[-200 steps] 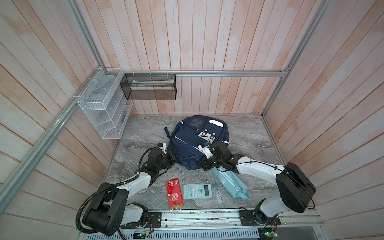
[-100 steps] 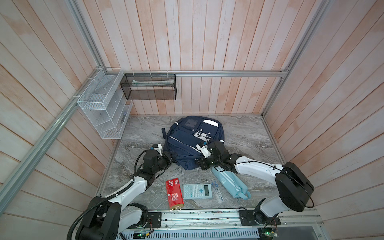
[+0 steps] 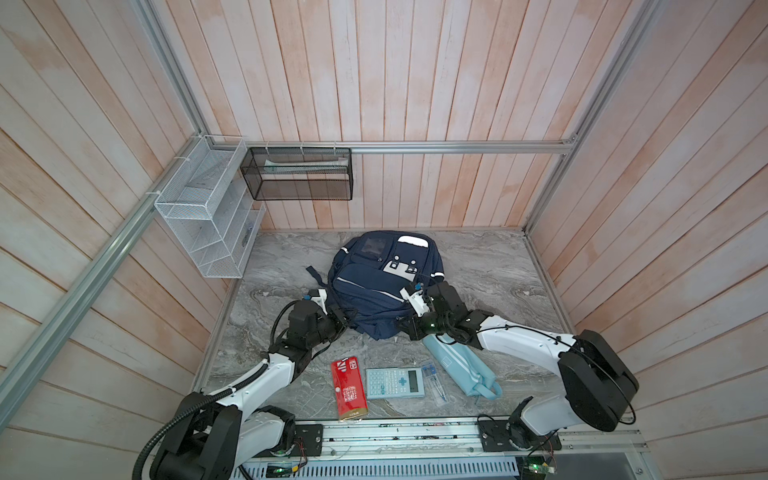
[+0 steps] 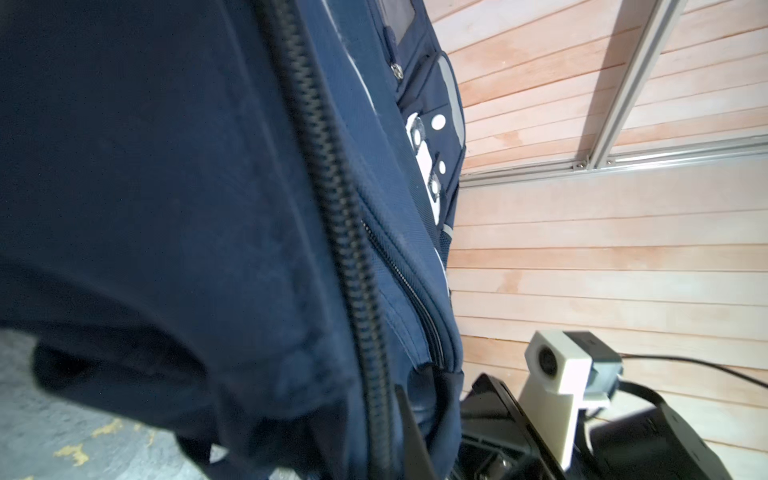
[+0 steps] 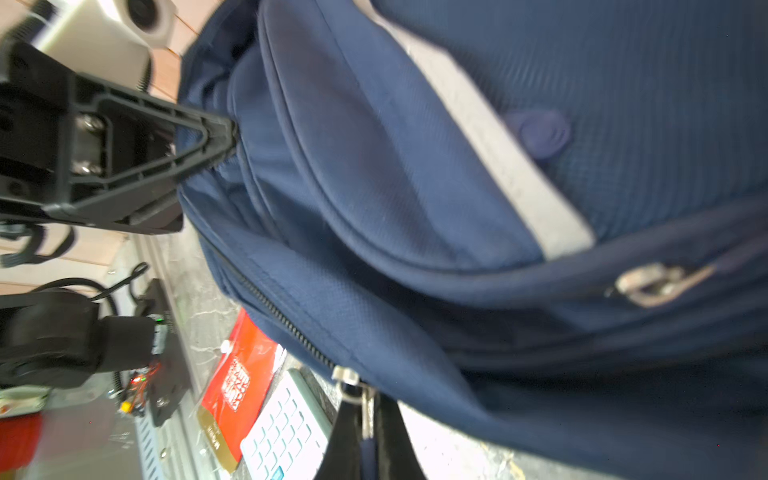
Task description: Pack the student bag
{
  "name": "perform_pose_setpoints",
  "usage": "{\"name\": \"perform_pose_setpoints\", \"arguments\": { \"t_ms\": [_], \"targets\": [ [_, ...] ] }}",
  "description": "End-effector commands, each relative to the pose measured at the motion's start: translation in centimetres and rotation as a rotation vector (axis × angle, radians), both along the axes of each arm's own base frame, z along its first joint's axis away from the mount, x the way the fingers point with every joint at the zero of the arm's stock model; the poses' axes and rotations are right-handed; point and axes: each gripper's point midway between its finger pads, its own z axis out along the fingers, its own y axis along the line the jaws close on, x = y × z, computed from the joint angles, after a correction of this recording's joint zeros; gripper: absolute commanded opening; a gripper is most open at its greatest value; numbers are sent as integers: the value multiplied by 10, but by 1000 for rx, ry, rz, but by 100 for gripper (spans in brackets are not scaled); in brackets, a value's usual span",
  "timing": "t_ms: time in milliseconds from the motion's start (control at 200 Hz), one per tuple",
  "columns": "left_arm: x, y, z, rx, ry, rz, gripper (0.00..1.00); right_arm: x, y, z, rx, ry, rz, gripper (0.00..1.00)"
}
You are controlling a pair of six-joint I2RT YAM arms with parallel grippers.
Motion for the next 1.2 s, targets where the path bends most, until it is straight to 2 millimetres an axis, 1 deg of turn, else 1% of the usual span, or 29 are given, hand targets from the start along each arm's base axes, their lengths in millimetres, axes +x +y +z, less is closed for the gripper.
{"name": "perform_pose_setpoints", "arguments": {
  "t_ms": [0,35,65,95,120,185,235,300,355,395,460,535,585,695,725,775,820,865,900,985,1085,1145,1195],
  "targets": [
    [27,13,19,-13,-121,123,0,-9,22,10,-7,14,-24,0],
    [27,10,19,-19,-120,113,0,-12,30,14,7,14,-5,0],
    [27,8,19,-20,-118,107,0,-9,32,13,-4,10,-4,0],
    [27,9,18,-17,-117,109,0,-5,29,8,-39,0,-16,0],
    [28,11,20,-15,-121,116,0,0,23,1,-85,-7,-39,0],
    [30,23,29,-15,-139,146,0,10,-1,-17,-166,3,-90,0],
    [33,37,38,-19,-153,168,0,15,-26,-33,-189,39,-139,0],
    [36,55,49,-26,-169,192,0,21,-60,-46,-214,60,-209,0],
    [37,67,56,-29,-180,209,0,27,-88,-52,-239,52,-278,0],
    [38,71,61,-23,-188,210,0,31,-105,-56,-244,52,-320,0],
    [37,69,62,-26,-186,197,0,41,-128,-59,-236,46,-404,0],
    [32,62,58,-71,-170,161,0,54,-140,-59,-204,29,-446,0],
    [30,59,52,-87,-158,149,0,68,-148,-59,-209,6,-477,0],
    [26,63,43,-68,-145,153,0,99,-159,-65,-253,-19,-500,0],
    [26,65,42,-61,-141,157,0,107,-165,-68,-273,-16,-518,0],
    [24,68,41,-47,-139,161,0,116,-176,-71,-305,-12,-550,0],
    [23,70,39,-36,-136,157,0,120,-184,-71,-314,-8,-573,0],
    [23,72,37,-24,-133,158,0,122,-189,-68,-299,-5,-587,0],
    [24,74,35,-15,-132,162,0,121,-188,-64,-279,-14,-586,0],
    [29,75,32,14,-135,159,0,116,-175,-52,-221,-29,-534,0],
    [40,82,28,79,-139,180,0,107,-167,-42,-223,-51,-501,0],
    [48,90,24,110,-134,195,0,98,-158,-38,-216,-51,-457,3],
    [54,94,22,118,-134,193,3,89,-152,-37,-229,-48,-421,9]
  ]
}}
